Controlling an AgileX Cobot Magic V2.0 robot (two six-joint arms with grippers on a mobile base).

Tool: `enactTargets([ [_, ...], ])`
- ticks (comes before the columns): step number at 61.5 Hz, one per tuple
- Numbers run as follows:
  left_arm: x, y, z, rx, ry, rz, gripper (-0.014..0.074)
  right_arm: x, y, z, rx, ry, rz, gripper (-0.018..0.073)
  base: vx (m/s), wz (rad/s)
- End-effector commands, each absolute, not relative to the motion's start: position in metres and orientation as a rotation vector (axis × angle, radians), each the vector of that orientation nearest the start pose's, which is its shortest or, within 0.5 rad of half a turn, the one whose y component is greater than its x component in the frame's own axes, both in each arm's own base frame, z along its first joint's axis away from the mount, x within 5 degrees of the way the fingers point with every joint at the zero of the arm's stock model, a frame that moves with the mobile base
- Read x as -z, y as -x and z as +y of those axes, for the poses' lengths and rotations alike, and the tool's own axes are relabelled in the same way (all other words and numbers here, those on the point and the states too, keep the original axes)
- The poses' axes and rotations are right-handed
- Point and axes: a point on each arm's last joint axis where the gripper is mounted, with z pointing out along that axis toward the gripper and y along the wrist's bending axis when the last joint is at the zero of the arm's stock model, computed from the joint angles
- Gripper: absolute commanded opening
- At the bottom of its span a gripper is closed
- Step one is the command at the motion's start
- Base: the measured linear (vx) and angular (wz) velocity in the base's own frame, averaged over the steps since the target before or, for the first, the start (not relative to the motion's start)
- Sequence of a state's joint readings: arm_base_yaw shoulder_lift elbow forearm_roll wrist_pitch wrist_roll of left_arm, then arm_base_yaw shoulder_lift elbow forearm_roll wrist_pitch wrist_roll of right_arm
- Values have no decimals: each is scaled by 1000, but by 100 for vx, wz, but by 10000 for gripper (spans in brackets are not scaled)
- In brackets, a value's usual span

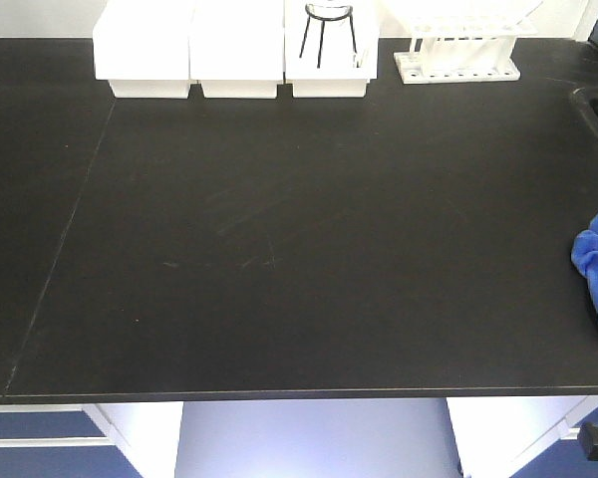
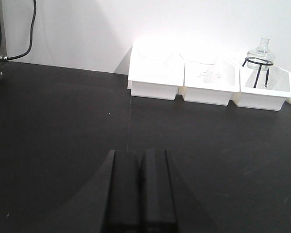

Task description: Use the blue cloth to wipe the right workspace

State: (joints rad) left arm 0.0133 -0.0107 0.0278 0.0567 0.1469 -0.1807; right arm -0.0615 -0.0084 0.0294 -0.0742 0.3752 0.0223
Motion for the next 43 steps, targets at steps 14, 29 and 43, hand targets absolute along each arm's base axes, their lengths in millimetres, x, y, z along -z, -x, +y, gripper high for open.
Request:
enactTargets([
  [14,-189,-57,1,96,122,1578,-6,-171,-54,-6,113,-20,1814,-8,0,0],
  [29,-189,-57,1,96,122,1578,-6,-171,-54,-6,113,-20,1814,-8,0,0],
  [43,-189,-57,1,96,122,1578,-6,-171,-54,-7,159,21,1815,-8,0,0],
])
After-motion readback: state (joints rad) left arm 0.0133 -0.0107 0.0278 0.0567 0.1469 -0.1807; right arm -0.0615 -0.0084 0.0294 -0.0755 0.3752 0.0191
